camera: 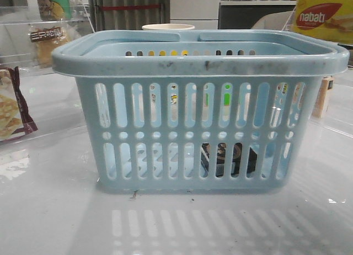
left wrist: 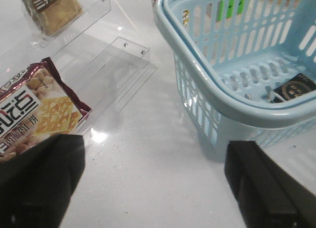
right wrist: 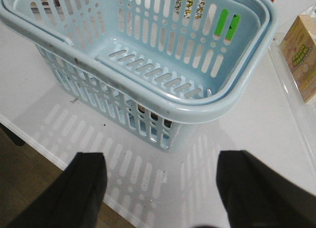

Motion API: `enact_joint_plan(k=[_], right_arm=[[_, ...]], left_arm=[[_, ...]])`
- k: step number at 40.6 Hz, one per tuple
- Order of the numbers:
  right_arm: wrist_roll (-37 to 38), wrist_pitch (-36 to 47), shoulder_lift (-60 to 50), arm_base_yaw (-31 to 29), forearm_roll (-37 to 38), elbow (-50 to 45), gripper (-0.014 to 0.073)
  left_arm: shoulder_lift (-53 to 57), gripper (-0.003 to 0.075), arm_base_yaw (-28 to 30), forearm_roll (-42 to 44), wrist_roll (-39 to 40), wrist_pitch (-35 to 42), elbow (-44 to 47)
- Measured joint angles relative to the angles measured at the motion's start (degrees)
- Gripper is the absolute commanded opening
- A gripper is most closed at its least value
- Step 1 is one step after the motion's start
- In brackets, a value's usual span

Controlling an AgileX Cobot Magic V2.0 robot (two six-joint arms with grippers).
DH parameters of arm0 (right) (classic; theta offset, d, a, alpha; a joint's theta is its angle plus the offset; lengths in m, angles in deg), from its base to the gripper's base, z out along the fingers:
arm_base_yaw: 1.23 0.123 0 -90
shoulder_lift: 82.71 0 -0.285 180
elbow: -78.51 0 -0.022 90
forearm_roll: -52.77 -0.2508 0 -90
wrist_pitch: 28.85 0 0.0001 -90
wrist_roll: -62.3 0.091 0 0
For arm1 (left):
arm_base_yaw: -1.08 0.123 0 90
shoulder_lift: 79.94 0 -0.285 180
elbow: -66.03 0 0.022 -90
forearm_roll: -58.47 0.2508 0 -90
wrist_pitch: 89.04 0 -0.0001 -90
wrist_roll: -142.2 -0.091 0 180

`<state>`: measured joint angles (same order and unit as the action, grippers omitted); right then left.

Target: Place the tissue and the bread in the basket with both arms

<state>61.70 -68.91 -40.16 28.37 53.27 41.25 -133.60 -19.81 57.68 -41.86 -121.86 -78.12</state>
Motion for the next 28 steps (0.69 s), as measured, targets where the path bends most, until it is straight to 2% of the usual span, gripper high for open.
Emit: enact_joint_plan(k=[12, 28], right_arm=[[0.00, 0.00, 0.00, 0.00, 0.00, 0.00, 0.0571], [0.00, -0.03, 0.00, 0.00, 0.00, 0.00, 0.0571]], left_arm=[[-23.99, 0.0687, 8.49, 0.79, 0.34, 1.28, -14.76], [-53.78, 0.0687, 11.23, 6.04, 0.34, 1.94, -39.95]])
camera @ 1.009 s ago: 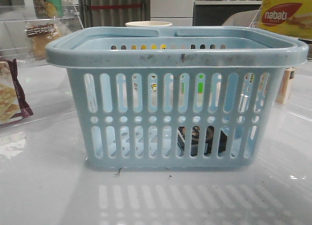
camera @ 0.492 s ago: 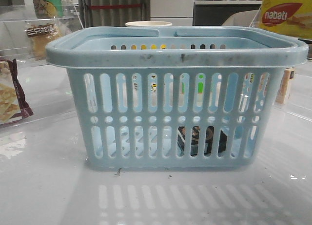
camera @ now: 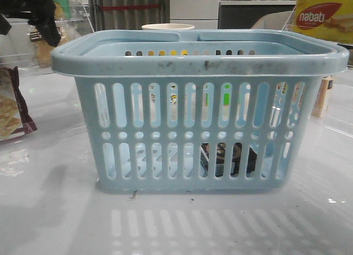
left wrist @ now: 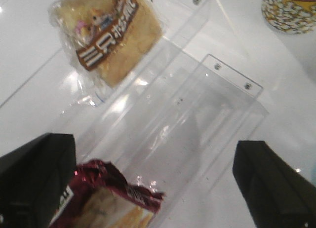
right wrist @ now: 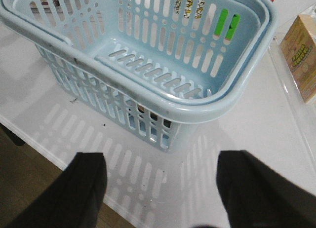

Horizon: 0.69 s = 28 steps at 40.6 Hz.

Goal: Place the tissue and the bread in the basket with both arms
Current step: 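Grasp the wrapped bread on the shelf with the left gripper and lift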

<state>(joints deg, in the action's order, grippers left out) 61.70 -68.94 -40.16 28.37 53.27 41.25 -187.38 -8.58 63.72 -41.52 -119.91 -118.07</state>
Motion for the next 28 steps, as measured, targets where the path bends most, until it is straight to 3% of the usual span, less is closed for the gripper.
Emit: enact_joint_plan(k=[9, 19, 23, 28], right_arm=[[0.00, 0.00, 0.00, 0.00, 0.00, 0.00, 0.0571], [0.00, 0.00, 0.00, 0.00, 0.00, 0.00, 0.0571], [0.00, 0.00, 0.00, 0.00, 0.00, 0.00, 0.0571], [0.00, -0.10, 0.00, 0.00, 0.00, 0.00, 0.0571]], left_arm=[[-8.96, 0.0687, 2.49, -0.11, 0.00, 1.49, -9.22], [-13.82, 0.0683, 3.28, -4.32, 0.00, 8.74, -12.34], [-15.02, 0.0622, 3.28, -5.25, 0.00, 10.80, -12.48], [-16.01, 0.0482, 3.28, -5.25, 0.00, 10.82, -12.48]])
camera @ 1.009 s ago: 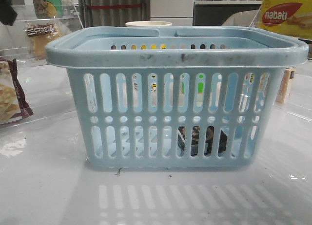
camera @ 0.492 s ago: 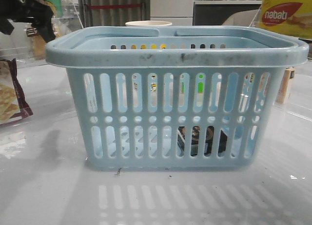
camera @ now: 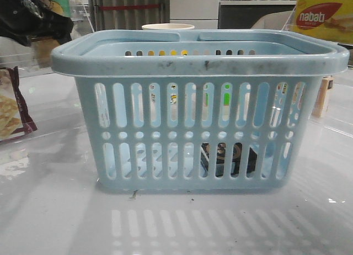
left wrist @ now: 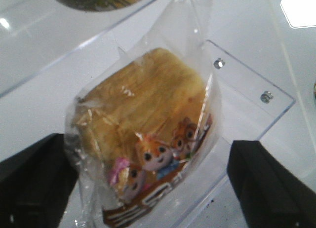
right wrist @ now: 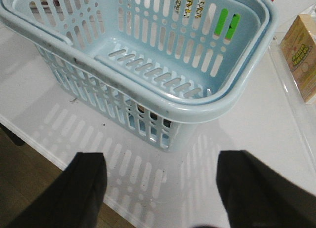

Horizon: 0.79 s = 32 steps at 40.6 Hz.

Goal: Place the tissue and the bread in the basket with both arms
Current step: 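Grasp the wrapped bread on the shelf with the left gripper and lift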

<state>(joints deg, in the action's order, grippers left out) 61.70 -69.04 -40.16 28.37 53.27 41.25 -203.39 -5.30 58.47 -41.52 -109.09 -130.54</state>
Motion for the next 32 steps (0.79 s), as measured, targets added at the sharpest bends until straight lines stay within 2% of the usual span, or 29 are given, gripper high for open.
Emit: enact_joint_plan(k=[9, 19, 21, 32], right_arm=[[0.00, 0.00, 0.00, 0.00, 0.00, 0.00, 0.0571], [0.00, 0.00, 0.00, 0.00, 0.00, 0.00, 0.0571], [0.00, 0.00, 0.00, 0.00, 0.00, 0.00, 0.0571], [0.00, 0.00, 0.00, 0.00, 0.05, 0.00, 0.0571]], left_arm=[[0.02, 0.0272, 0.00, 0.00, 0.00, 0.83, 0.00], [2.45, 0.0109, 0.00, 0.00, 0.00, -0.57, 0.00], [3.84, 0.0088, 0.00, 0.00, 0.00, -1.40, 0.00], [15.97, 0.0090, -1.74, 0.00, 0.00, -10.58, 0.00]])
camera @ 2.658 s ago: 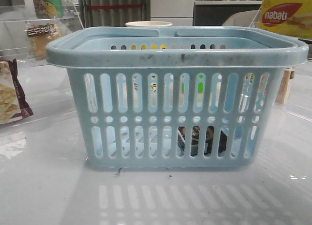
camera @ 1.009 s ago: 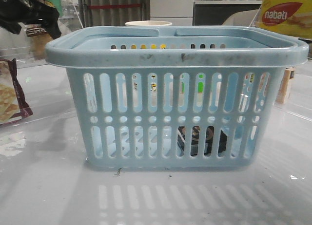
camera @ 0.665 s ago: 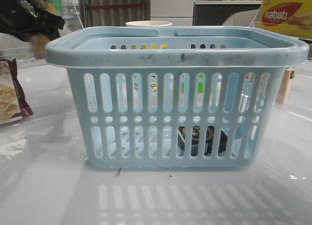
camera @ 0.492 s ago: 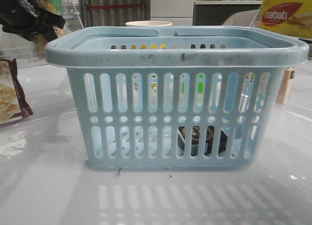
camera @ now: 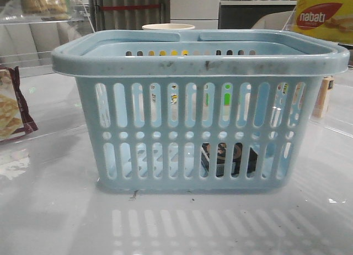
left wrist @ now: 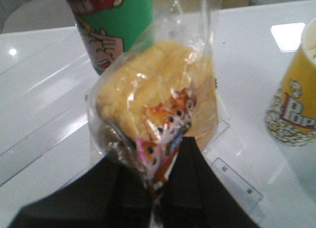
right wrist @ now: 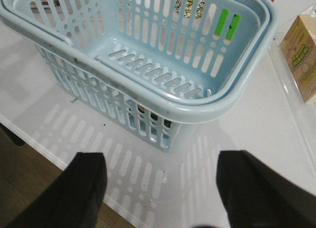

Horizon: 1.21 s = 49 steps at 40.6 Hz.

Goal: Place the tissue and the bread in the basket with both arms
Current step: 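Grasp the wrapped bread on the shelf with the left gripper and lift, then carry the bread over the basket and release it with the left gripper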

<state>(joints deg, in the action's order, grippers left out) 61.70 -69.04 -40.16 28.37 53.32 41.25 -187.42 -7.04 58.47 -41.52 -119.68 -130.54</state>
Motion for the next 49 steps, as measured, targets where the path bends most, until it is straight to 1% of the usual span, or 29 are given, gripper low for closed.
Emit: enact_joint_plan(k=[4, 8, 12, 17, 24, 29, 33, 39, 42, 44, 49], right_arm=[[0.00, 0.00, 0.00, 0.00, 0.00, 0.00, 0.0571], [0.00, 0.00, 0.00, 0.00, 0.00, 0.00, 0.0571], [0.00, 0.00, 0.00, 0.00, 0.00, 0.00, 0.0571], [0.00, 0.00, 0.00, 0.00, 0.00, 0.00, 0.0571], [0.00, 0.00, 0.00, 0.00, 0.00, 0.00, 0.0571], [0.00, 0.00, 0.00, 0.00, 0.00, 0.00, 0.0571], [0.00, 0.00, 0.00, 0.00, 0.00, 0.00, 0.0571], [0.00, 0.00, 0.00, 0.00, 0.00, 0.00, 0.0571], [0.00, 0.00, 0.00, 0.00, 0.00, 0.00, 0.0571], [0.00, 0.00, 0.00, 0.00, 0.00, 0.00, 0.0571], [0.00, 0.00, 0.00, 0.00, 0.00, 0.00, 0.0571]], left_arm=[[4.75, 0.0090, -2.33, 0.00, -1.22, -4.94, -0.14], [8.29, 0.0090, -6.07, 0.00, -3.00, -9.91, -0.24], [10.70, 0.0090, -10.86, 0.00, -3.68, -16.31, -0.33], [10.86, 0.0090, -17.29, 0.00, -3.98, -22.12, -0.33], [8.13, 0.0090, -26.09, -0.44, -3.98, -23.94, -0.33], [4.46, 0.0095, -30.31, -0.65, -3.98, -23.57, -0.33], [1.13, 0.0160, -31.67, -0.81, -3.98, -22.41, -0.33], [-2.77, 0.0360, -31.89, -2.04, -3.98, -20.46, -0.33], [-3.76, 0.0435, -31.89, -2.30, -3.98, -20.10, -0.33], [-3.77, 0.0447, -31.89, -2.43, -3.98, -19.97, -0.33], [-2.94, 0.0443, -31.92, -2.99, -3.98, -19.84, -0.33]])
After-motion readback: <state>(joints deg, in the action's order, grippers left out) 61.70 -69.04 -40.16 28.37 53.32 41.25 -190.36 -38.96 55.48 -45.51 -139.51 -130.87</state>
